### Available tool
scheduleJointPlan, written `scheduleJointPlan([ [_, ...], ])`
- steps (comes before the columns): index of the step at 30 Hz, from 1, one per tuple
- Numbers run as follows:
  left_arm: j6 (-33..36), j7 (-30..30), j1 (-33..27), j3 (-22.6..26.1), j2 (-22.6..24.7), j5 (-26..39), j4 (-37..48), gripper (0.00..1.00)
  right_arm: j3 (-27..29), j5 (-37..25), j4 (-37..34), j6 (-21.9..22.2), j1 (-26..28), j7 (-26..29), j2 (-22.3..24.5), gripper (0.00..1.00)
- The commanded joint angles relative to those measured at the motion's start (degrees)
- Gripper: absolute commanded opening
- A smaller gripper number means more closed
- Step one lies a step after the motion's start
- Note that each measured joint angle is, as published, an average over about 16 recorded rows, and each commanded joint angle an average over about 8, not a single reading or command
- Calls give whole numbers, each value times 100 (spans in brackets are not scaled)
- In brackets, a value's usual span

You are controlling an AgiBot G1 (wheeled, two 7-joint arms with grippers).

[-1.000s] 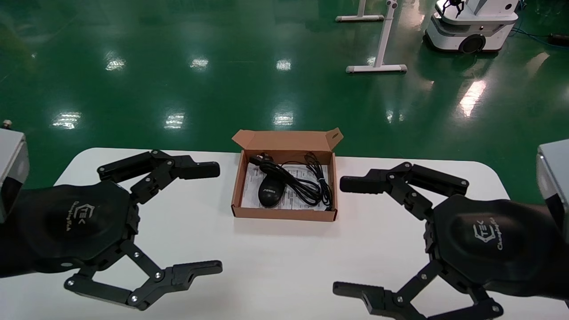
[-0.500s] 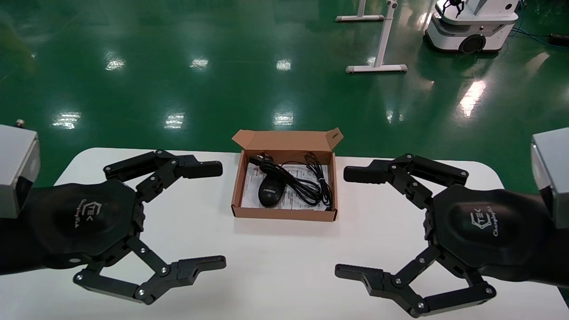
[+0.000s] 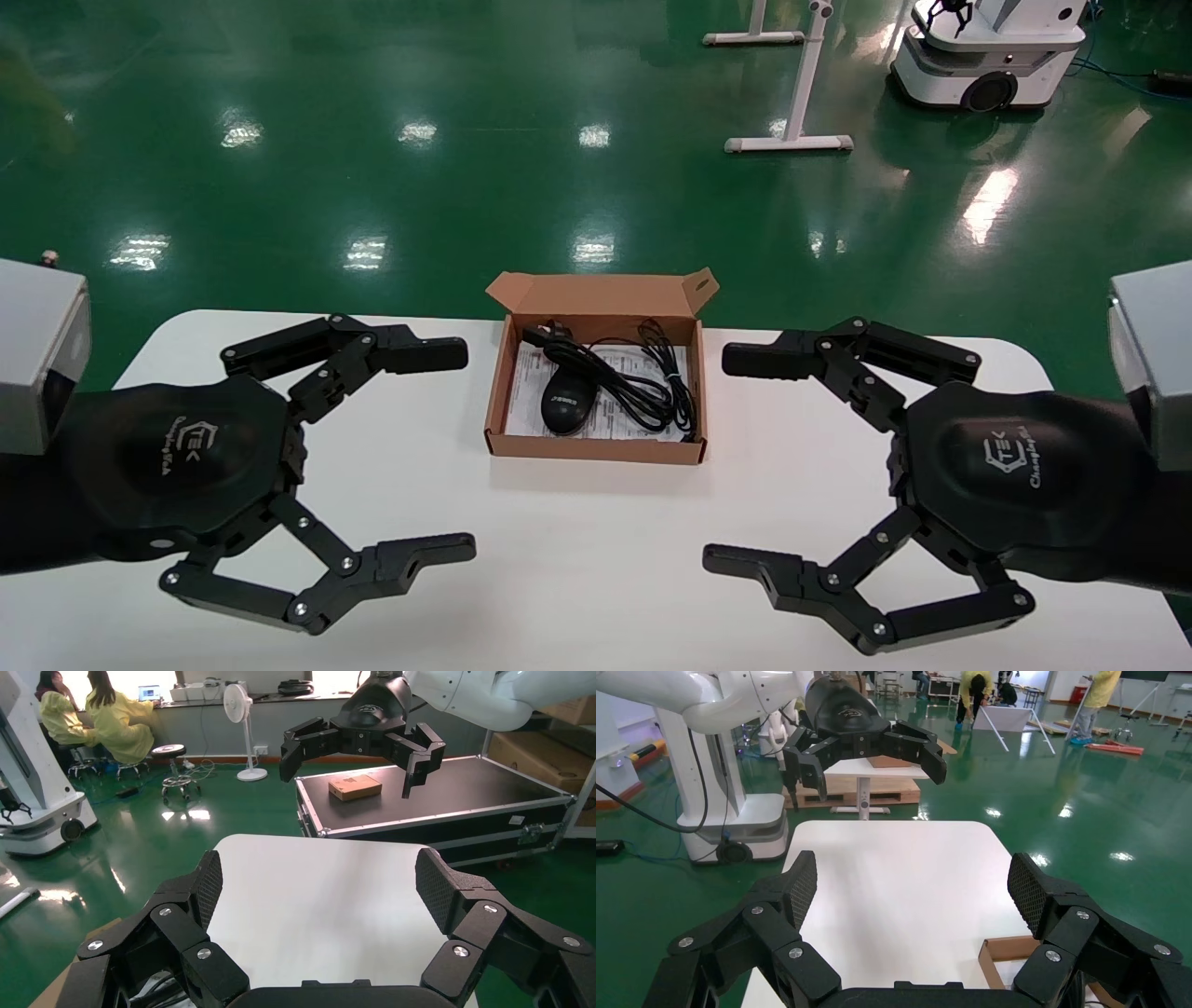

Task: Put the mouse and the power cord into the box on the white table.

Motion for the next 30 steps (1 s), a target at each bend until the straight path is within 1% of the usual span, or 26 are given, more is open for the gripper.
scheduleJointPlan([
  [1,-1,1,-1,3,1,2,3,100,-2,-3,-6,1,4,-4,-1,100],
  [30,-8,5,-10,14,9,10,14,100,-12,-17,-27,4,20,-15,-8,100],
])
